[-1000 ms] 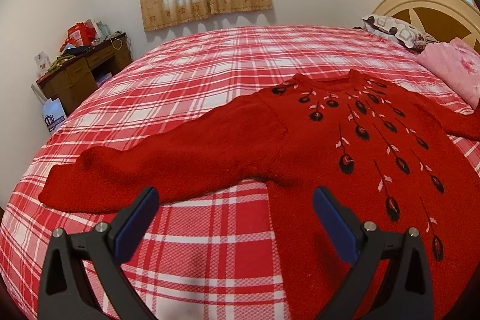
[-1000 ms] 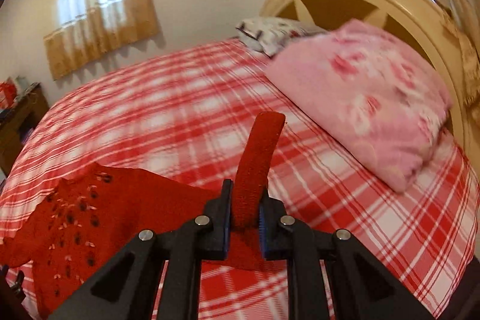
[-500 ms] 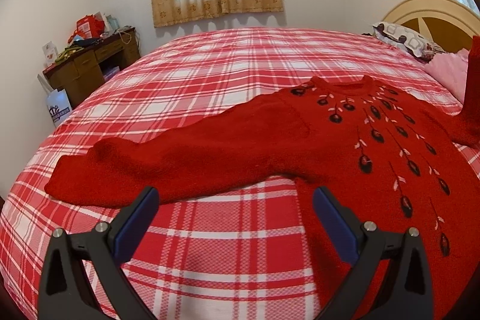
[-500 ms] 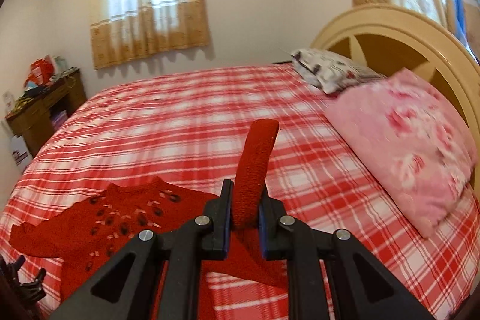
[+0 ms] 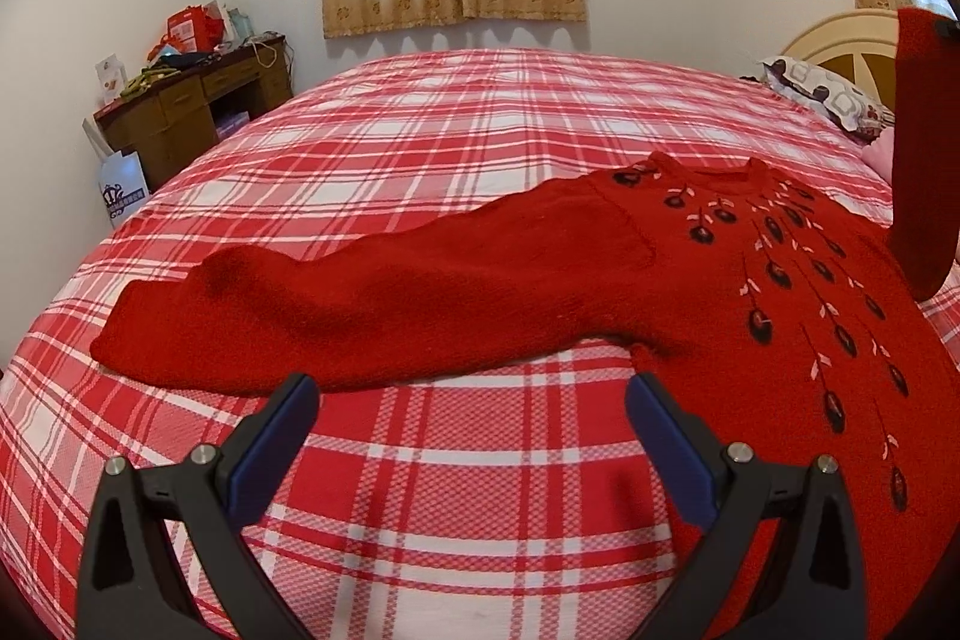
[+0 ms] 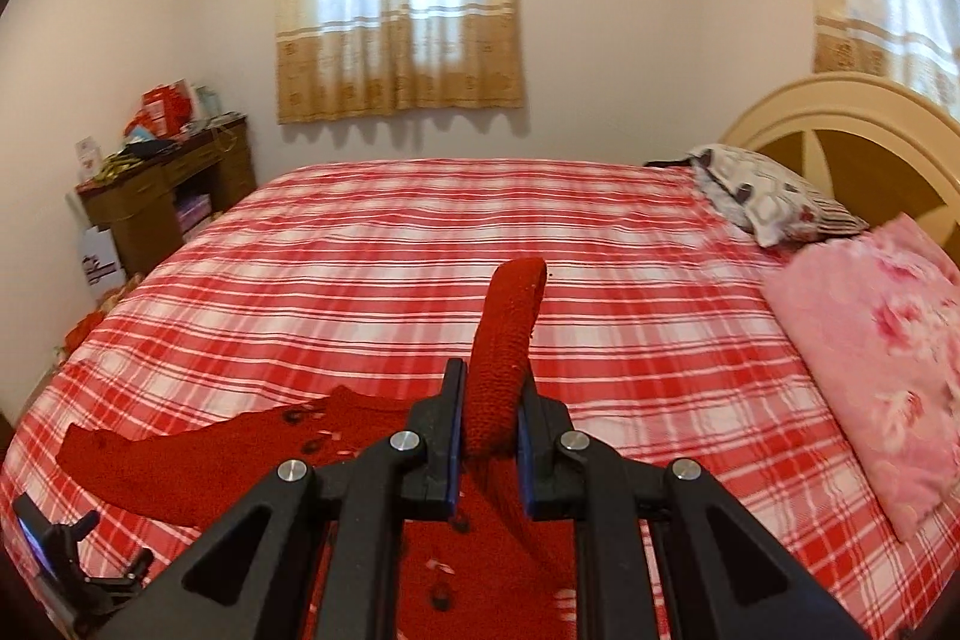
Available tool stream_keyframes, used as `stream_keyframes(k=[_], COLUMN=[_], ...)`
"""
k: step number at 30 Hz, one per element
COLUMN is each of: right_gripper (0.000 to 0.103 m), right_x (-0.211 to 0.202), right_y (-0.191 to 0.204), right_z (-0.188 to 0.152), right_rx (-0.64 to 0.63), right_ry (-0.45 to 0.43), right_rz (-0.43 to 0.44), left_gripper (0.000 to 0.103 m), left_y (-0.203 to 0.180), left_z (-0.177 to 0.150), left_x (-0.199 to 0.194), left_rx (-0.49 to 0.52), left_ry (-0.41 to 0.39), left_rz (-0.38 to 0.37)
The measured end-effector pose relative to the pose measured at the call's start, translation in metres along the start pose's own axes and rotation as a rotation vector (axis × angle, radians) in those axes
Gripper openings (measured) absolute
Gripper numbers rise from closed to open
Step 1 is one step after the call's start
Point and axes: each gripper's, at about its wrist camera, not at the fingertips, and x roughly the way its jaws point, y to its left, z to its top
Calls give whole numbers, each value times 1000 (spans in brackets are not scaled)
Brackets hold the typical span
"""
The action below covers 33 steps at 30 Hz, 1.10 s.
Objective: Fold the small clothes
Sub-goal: 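Lift the sleeve with the right tool and fold it across the body, release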
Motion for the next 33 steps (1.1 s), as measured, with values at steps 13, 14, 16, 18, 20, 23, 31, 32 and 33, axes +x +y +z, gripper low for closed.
stream_keyframes(k=[13, 14, 16, 18, 20, 23, 31, 32, 33], right_gripper=[14, 14, 14, 14, 14, 14, 17, 17, 27], right_x=[50, 55, 62, 73, 85, 104, 159, 164, 169], right_y=[87, 93, 100, 111, 121, 136, 173, 174, 175], right_z=[-13, -15, -19, -25, -32, -45, -98, -103, -111], right_rx=[-76, -77, -75, -73, -72, -72, -1, 18, 36], right_ry=[58, 65, 79, 96, 117, 152, 288, 308, 344], right_rz=[122, 130, 145, 160, 172, 190, 378, 403, 439], left_gripper=[103, 103, 103, 103, 103, 103, 103, 103, 103], left_y=[11, 13, 15, 18, 20, 21, 22, 21, 20], left_z=[-2, -2, -3, -5, -6, -9, -11, -11, -11], left_x=[3, 3, 5, 7, 7, 8, 10, 9, 9], left_rx=[-16, -17, -23, -31, -36, -36, -25, -16, -9], left_ry=[4, 5, 10, 16, 20, 25, 42, 44, 46], left_rz=[11, 12, 14, 14, 15, 18, 19, 19, 16])
